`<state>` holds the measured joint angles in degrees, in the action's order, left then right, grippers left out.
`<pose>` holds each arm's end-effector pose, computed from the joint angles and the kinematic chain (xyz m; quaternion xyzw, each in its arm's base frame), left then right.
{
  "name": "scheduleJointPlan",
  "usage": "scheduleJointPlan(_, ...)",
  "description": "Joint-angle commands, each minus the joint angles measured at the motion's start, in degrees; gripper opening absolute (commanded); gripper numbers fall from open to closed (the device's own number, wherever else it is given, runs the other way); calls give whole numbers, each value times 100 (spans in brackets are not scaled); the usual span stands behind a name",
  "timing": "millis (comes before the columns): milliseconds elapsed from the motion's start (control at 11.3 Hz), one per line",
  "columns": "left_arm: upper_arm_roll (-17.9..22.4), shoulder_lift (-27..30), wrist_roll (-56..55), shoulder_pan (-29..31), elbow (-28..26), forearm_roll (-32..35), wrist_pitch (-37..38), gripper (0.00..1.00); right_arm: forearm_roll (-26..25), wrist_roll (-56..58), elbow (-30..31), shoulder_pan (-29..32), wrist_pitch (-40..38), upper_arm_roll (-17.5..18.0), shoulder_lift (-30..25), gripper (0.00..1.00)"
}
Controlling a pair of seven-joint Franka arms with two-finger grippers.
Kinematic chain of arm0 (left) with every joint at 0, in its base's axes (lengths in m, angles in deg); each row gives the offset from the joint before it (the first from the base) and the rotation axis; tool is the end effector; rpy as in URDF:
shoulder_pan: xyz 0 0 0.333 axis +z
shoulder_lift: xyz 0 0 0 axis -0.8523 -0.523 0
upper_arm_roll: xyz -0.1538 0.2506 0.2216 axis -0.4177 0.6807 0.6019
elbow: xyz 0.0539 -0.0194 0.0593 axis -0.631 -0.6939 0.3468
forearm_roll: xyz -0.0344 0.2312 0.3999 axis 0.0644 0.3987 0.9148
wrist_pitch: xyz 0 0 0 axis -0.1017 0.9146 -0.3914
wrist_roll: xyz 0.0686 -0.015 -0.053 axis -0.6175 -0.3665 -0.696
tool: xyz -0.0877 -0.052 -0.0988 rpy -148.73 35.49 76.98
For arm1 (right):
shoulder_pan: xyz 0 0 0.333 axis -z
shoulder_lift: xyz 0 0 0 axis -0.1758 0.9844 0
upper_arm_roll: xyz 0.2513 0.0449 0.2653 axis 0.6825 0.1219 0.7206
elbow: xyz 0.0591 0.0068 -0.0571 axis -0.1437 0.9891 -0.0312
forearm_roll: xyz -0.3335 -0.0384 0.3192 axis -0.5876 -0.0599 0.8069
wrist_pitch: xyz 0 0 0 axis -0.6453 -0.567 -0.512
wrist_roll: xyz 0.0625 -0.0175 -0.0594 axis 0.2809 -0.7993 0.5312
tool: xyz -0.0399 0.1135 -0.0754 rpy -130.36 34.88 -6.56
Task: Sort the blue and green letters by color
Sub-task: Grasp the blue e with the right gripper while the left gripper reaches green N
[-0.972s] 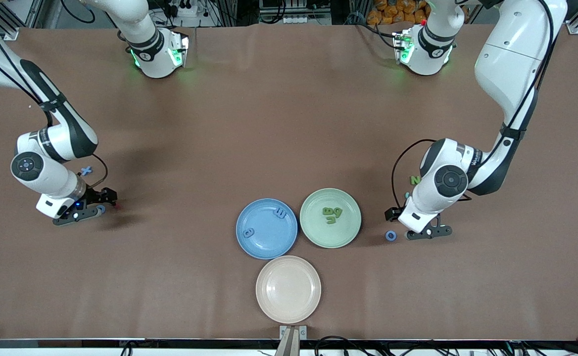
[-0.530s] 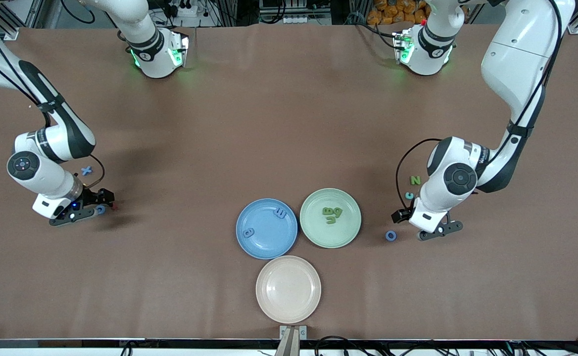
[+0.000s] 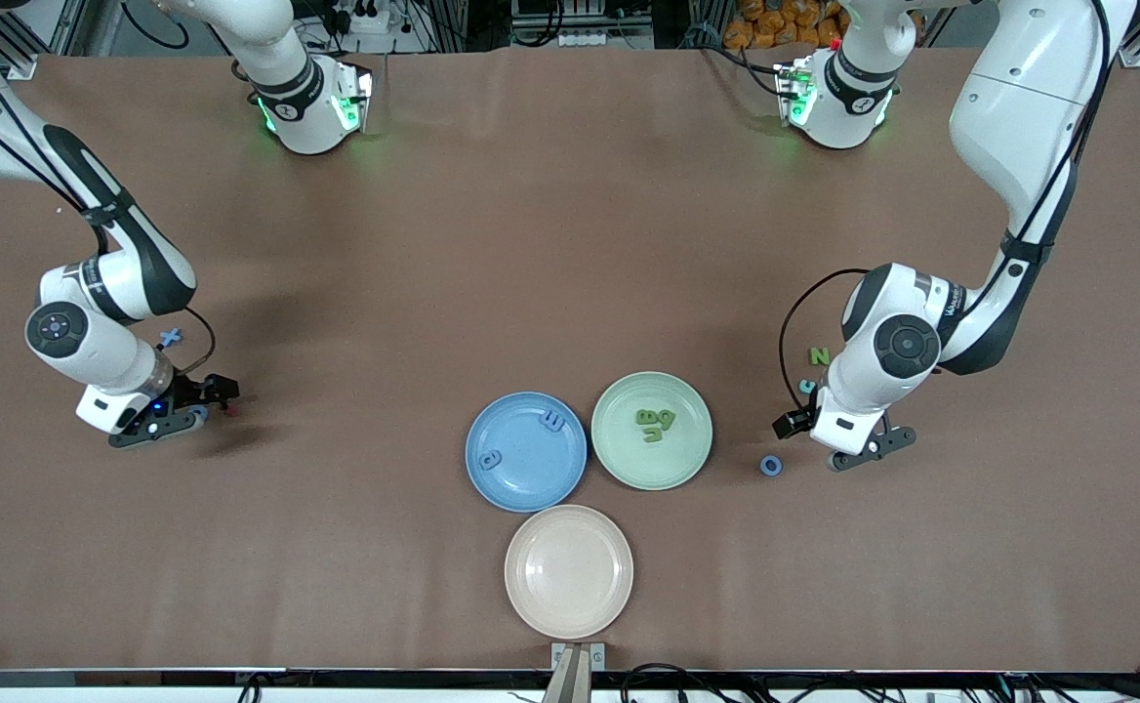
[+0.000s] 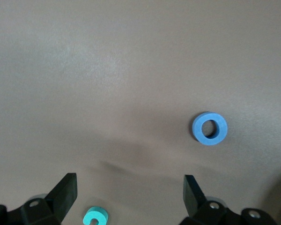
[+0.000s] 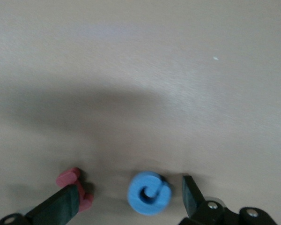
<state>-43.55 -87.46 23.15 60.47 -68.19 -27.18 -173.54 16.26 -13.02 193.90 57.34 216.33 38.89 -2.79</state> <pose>0.7001 -0.1803 0.1684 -0.9850 -0.1713 -0.0183 0.0084 0.6580 -0.1257 0.1078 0.9867 0.1567 0.0262 0.0356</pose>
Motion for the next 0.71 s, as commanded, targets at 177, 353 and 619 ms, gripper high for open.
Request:
scheduleJointPlan(177, -29, 274, -566, 19, -345, 75, 10, 100, -25, -438, -93, -143, -17, 113, 47, 100)
scheduleJointPlan(353, -29, 396, -488, 11, -582, 83, 19, 100, -25, -386, -93, 217, -34, 402, 38, 100)
scheduleJointPlan(619, -292, 625, -478, 37, -750, 84, 421, 100, -34, -342, -93, 498, -332, 683, 38, 100)
